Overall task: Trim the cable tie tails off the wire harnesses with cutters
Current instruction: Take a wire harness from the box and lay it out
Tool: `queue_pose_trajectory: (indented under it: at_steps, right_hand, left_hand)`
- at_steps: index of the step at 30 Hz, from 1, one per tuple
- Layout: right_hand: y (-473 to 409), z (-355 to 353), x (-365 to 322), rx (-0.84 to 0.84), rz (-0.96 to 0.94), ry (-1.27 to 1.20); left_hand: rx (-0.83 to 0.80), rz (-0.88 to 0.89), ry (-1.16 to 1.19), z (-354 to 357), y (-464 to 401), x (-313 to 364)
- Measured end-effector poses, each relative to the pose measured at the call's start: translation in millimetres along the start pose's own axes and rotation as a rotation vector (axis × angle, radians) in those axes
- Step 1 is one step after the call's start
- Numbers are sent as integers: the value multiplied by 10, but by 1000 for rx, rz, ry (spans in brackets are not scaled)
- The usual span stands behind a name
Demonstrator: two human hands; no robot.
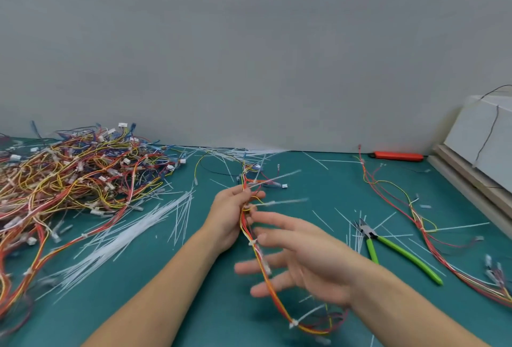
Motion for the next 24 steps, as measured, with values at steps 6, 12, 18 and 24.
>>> queue_pose_trajectory:
  at_steps: [6, 12, 18, 24]
  right_hand:
    - [434, -68, 132, -66, 107, 244]
    - [459, -94, 71, -141, 114, 4]
    - [153, -467, 383, 158, 123, -43]
    - [4, -638, 468, 258, 74, -120]
  left_hand:
    - [83, 18, -6, -64, -43, -19]
    - [207, 55, 79, -169, -103, -15]
    - [241, 166, -63, -99, -67, 13]
    - [347, 386, -775, -64, 172, 168]
Point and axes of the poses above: each hand's wrist, its own y-axis away from the middle knuckle, its own z-axis out of the palm, x = y × z, the point moved 7 cm from there along -y, towards the middle knuckle, and after that the axes turned 3 degrees about z, right-handed, at the moved point
